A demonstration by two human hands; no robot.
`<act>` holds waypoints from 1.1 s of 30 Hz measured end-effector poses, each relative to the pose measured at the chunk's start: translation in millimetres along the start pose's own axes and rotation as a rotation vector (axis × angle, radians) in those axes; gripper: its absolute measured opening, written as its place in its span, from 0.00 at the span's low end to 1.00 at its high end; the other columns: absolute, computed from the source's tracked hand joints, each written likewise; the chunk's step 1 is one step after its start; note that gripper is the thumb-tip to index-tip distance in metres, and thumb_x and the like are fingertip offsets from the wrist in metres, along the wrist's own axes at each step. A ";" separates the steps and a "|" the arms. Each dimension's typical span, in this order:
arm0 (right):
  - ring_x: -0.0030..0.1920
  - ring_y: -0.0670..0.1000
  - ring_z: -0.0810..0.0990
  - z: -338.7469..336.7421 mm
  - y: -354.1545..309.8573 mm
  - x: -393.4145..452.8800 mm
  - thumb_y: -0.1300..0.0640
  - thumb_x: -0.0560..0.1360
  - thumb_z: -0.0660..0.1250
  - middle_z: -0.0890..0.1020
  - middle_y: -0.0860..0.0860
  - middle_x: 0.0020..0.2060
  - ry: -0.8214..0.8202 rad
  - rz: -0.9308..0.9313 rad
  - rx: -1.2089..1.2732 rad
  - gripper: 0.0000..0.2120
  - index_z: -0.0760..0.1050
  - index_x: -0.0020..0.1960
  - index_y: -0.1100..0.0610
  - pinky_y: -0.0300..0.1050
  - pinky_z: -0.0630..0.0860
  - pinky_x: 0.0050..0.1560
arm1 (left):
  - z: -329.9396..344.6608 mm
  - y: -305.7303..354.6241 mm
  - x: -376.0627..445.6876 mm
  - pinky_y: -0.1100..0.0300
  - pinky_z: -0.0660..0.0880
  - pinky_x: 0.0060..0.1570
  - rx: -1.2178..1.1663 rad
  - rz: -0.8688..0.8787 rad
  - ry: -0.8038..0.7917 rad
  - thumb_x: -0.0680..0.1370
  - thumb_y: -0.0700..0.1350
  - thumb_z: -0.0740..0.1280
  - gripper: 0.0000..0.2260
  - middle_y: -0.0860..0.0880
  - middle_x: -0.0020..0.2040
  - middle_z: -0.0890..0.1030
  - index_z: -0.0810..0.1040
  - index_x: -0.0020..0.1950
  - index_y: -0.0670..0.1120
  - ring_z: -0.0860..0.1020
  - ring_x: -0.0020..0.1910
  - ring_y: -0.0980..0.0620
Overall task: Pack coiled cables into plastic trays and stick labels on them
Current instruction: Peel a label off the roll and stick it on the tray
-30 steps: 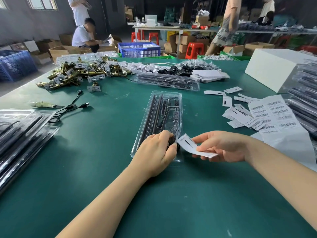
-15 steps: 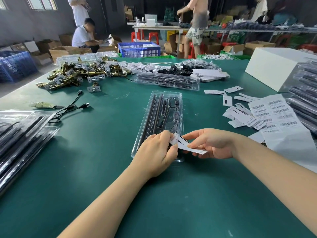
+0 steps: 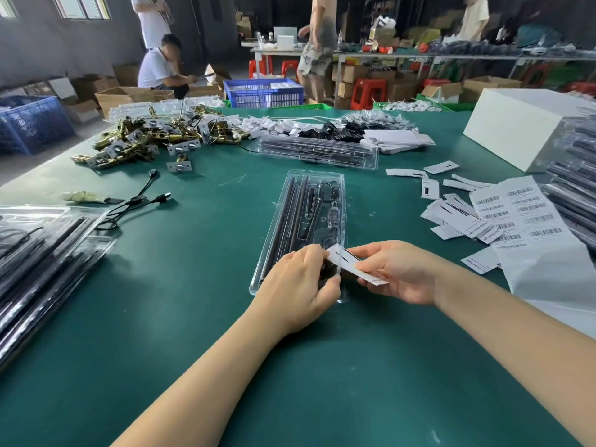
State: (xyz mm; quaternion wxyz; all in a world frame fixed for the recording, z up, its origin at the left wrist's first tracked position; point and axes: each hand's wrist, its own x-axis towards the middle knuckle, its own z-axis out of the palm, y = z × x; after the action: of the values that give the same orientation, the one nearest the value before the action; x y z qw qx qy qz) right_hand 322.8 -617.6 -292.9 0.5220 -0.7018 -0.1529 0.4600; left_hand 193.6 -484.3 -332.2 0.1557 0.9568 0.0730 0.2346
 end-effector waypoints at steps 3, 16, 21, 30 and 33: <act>0.27 0.45 0.77 -3.1 -0.7 -0.8 0.71 0.77 0.59 0.82 0.51 0.32 0.046 -0.005 0.000 0.16 0.80 0.57 0.59 0.35 0.74 0.27 | 0.1 -0.6 -0.1 0.62 0.59 0.43 0.015 0.005 0.002 0.72 0.60 0.48 0.26 0.48 0.53 0.78 0.72 0.55 0.43 0.74 0.50 0.45; 0.28 0.45 0.73 -34.6 4.3 -13.1 0.69 0.76 0.61 0.83 0.52 0.38 -0.067 0.013 -0.200 0.18 0.82 0.57 0.54 0.35 0.68 0.27 | -1.7 1.5 -0.3 0.63 0.57 0.42 0.011 0.015 0.016 0.73 0.59 0.49 0.26 0.47 0.53 0.78 0.72 0.57 0.42 0.74 0.51 0.45; 0.26 0.44 0.76 -23.8 1.8 -0.7 0.70 0.77 0.60 0.84 0.50 0.35 0.121 -0.058 -0.031 0.15 0.80 0.56 0.57 0.34 0.68 0.24 | -0.8 0.5 -0.4 0.64 0.56 0.42 0.000 0.009 0.019 0.75 0.56 0.52 0.22 0.47 0.55 0.78 0.72 0.57 0.42 0.74 0.52 0.46; 0.24 0.42 0.77 -4.4 9.2 15.3 0.72 0.75 0.58 0.83 0.52 0.36 0.335 -0.094 0.158 0.17 0.81 0.53 0.57 0.34 0.70 0.23 | 0.0 0.0 -0.9 0.65 0.56 0.43 -0.011 -0.003 0.037 0.75 0.54 0.54 0.20 0.48 0.55 0.78 0.72 0.58 0.42 0.74 0.52 0.46; 0.24 0.42 0.78 -6.0 11.4 11.0 0.72 0.76 0.59 0.84 0.50 0.32 0.275 -0.070 0.153 0.16 0.80 0.52 0.56 0.32 0.70 0.23 | -0.3 0.3 0.1 0.65 0.55 0.42 -0.015 0.002 0.039 0.75 0.54 0.54 0.20 0.48 0.56 0.78 0.72 0.58 0.42 0.74 0.53 0.46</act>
State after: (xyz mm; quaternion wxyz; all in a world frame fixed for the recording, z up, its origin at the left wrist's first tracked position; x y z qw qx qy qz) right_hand 330.3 -618.2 -307.9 0.6056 -0.7106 -0.0691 0.3516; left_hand 193.6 -484.5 -331.8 0.1610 0.9509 0.0732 0.2538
